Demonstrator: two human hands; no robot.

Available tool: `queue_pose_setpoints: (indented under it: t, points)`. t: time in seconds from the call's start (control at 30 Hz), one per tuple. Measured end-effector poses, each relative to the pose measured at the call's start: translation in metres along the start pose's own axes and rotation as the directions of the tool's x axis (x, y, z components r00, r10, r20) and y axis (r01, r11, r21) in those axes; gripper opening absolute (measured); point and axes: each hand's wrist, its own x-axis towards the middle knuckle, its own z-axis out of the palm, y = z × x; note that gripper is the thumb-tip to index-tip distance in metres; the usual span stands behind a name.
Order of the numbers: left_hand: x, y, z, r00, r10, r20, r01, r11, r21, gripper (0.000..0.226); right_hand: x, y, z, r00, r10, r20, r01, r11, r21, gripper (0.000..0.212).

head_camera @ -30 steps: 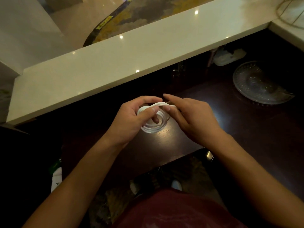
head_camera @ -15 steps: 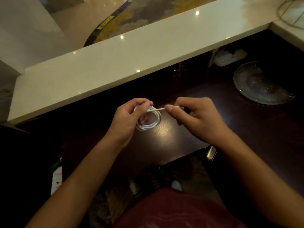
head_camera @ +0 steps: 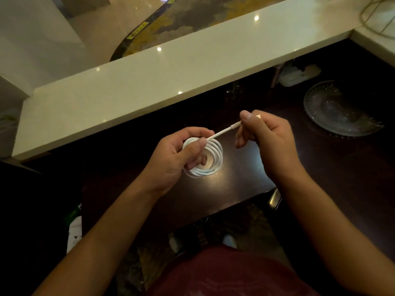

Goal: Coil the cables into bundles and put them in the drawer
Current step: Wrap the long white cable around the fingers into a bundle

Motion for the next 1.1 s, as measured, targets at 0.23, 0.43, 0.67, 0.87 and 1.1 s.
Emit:
queue_pose_setpoints:
  t: [0.23, 0.43, 0.67, 0.87, 1.1]
  points:
    - [0.004, 0.010, 0.014, 0.994, 0.036, 0.104, -0.001, 0.950, -0.313, 0.028, -0.003, 0.026, 0.022, 0.932, 0.342, 0.123, -0.362, 0.906, 0.221, 0.035]
    - [0.009, 0.004, 0.015, 0.997, 0.010, -0.073, -0.016, 0.996, -0.091, 0.029, -0.014, 0.031, 0.034, 0.880, 0.426, 0.210, -0.459, 0.877, 0.141, 0.027]
    - [0.001, 0.000, 0.013, 0.960, 0.225, -0.168, -0.100, 0.833, 0.544, 0.027, -0.015, 0.024, 0.031, 0.823, 0.494, 0.281, -0.531, 0.844, 0.071, 0.048]
    - [0.002, -0.007, 0.012, 0.927, 0.296, -0.229, -0.091, 0.773, 0.628, 0.033, -0.014, 0.024, 0.030, 0.831, 0.452, 0.324, -0.480, 0.877, 0.007, 0.041]
    - [0.004, -0.008, 0.014, 0.932, 0.295, -0.211, -0.088, 0.750, 0.655, 0.032, -0.017, 0.030, 0.030, 0.885, 0.316, 0.343, -0.340, 0.940, 0.011, 0.029]
